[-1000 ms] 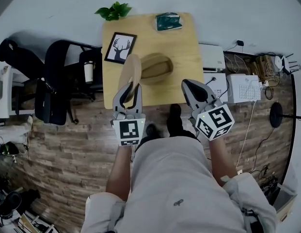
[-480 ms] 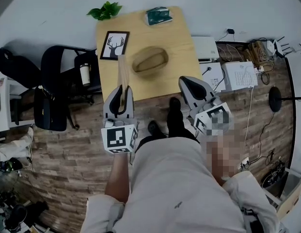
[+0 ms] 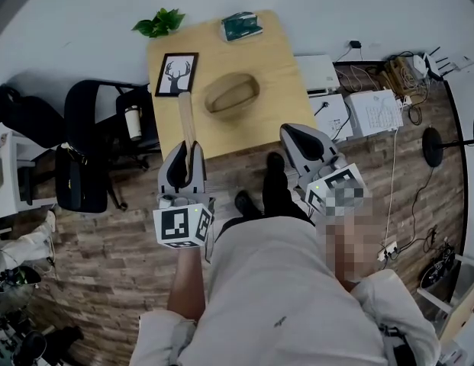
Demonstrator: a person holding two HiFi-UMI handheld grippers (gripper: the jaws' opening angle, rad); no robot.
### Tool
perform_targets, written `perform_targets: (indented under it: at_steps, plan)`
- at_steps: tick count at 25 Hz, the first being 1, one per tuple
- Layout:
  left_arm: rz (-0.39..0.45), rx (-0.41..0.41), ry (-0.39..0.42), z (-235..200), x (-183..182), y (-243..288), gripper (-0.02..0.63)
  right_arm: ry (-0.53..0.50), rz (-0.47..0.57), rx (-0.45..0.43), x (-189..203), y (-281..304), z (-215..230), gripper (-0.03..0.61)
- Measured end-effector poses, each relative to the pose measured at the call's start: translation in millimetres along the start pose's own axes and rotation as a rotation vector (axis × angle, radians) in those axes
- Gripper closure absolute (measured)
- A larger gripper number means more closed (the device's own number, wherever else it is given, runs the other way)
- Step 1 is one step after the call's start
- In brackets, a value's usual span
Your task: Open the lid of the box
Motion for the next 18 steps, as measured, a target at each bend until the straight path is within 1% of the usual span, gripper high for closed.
perform_targets:
  at_steps: [7,18]
  plan:
    - [0.016,-0.003,-0.03,0,3,-7,0.545,-0.008,0.01,-0.002,0,-6,-3,0.58]
    - [0.021,-0.012,-0.027,1,2,-10,0.545,-0.016,0.016,-0.012,0,-9,-4,0.58]
Point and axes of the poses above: the fingertips, and each gripper's own axes: y forward along the fingers, z to its right, x out of its underside, the point moved 1 cm from there along -y, backward along the fingers, and after that the axes turned 4 degrees about -z, right-handed, at the moved point
